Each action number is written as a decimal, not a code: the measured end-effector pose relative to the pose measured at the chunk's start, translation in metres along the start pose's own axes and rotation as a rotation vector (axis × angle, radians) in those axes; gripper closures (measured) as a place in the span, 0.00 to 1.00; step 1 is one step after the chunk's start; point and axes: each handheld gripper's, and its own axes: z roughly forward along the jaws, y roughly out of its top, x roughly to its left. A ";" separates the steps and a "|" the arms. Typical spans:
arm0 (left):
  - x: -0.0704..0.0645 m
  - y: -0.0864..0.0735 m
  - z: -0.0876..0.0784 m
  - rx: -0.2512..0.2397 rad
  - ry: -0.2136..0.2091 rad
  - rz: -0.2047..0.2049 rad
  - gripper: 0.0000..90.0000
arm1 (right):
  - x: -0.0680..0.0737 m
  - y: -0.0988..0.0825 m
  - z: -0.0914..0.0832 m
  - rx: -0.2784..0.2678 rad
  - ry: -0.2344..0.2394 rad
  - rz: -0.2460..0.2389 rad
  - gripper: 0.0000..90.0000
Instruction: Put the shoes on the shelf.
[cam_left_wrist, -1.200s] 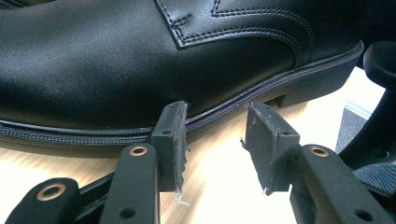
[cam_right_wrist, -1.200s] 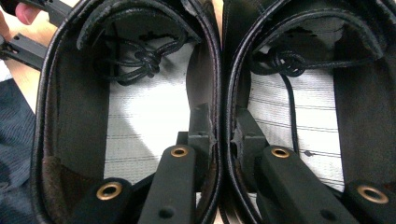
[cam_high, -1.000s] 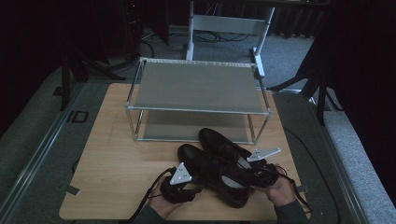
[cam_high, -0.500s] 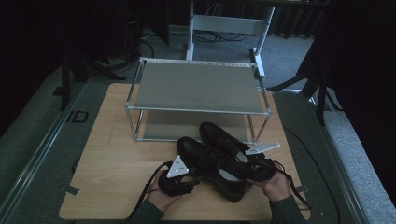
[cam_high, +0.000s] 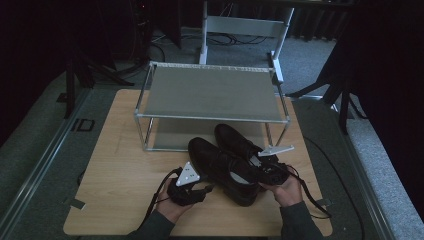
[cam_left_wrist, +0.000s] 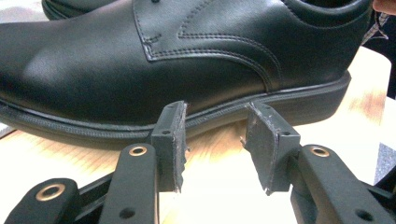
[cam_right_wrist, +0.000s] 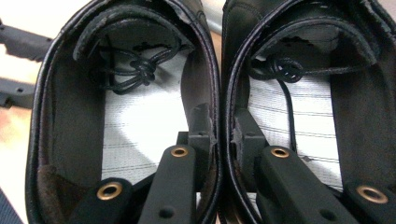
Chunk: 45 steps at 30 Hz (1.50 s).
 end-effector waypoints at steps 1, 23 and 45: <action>0.000 0.000 0.000 0.001 0.000 0.000 0.64 | 0.000 0.001 0.001 0.000 -0.003 0.001 0.90; 0.012 0.005 0.006 0.009 0.035 0.004 0.64 | -0.005 0.030 0.026 -0.030 -0.069 0.064 0.90; 0.047 0.022 0.033 -0.007 0.210 -0.095 0.81 | -0.012 0.040 0.040 -0.073 -0.118 0.144 0.89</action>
